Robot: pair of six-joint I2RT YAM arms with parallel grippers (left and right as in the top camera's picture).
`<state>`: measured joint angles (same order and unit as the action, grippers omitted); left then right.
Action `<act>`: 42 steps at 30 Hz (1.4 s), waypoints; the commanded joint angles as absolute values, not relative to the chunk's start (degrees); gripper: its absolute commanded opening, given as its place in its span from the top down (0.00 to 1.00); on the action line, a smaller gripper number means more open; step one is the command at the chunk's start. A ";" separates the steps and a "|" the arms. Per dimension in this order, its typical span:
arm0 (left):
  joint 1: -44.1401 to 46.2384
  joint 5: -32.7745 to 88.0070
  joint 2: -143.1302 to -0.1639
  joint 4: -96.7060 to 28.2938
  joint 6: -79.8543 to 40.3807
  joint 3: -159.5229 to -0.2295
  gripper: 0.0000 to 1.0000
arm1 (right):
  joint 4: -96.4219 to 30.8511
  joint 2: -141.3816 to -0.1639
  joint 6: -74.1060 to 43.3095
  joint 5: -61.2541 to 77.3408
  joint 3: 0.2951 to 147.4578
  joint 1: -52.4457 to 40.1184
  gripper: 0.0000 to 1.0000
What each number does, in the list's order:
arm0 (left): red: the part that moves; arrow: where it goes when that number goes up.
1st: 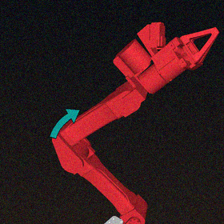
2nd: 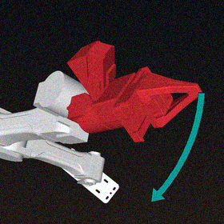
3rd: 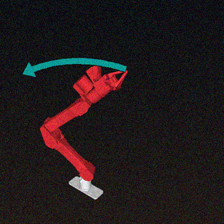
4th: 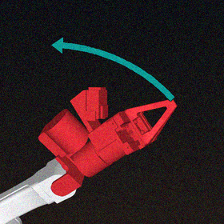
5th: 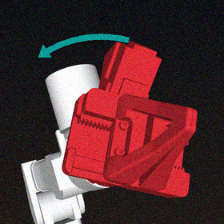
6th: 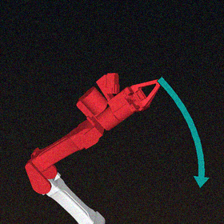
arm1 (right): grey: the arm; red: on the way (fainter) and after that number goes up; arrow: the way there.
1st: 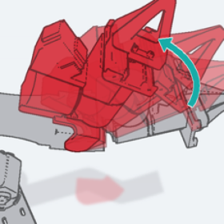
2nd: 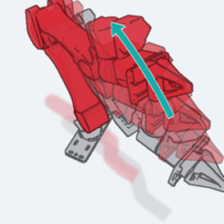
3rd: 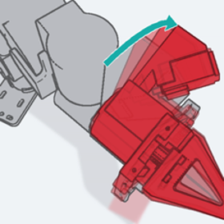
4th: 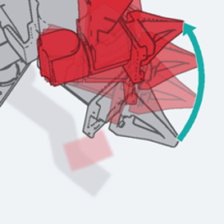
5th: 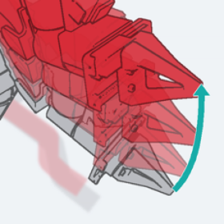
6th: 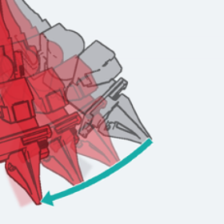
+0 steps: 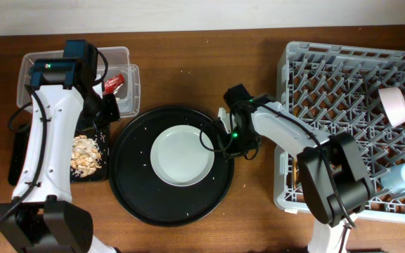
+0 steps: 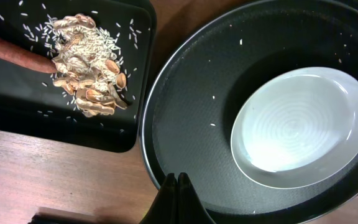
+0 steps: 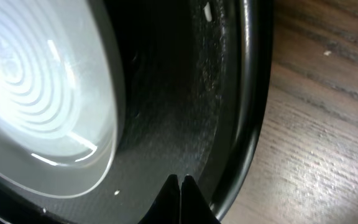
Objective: Sort waste into correct bins and load items into the dishwasher rack
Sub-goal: 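Grasp the white plate rim with the right gripper and lift it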
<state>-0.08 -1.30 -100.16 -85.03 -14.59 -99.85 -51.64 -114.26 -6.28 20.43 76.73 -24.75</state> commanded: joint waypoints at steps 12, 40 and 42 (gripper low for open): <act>-0.23 -0.86 -98.65 -85.08 -14.74 -100.38 1.00 | -54.06 -115.11 -22.79 -9.61 77.06 -24.99 0.92; -0.19 -0.86 -98.65 -84.95 -14.76 -100.33 0.80 | -42.39 -107.44 -29.04 4.56 64.18 -25.10 0.96; -0.19 -0.86 -98.65 -84.95 -14.76 -100.33 0.81 | -42.00 -107.20 -29.02 4.56 64.82 -25.06 0.96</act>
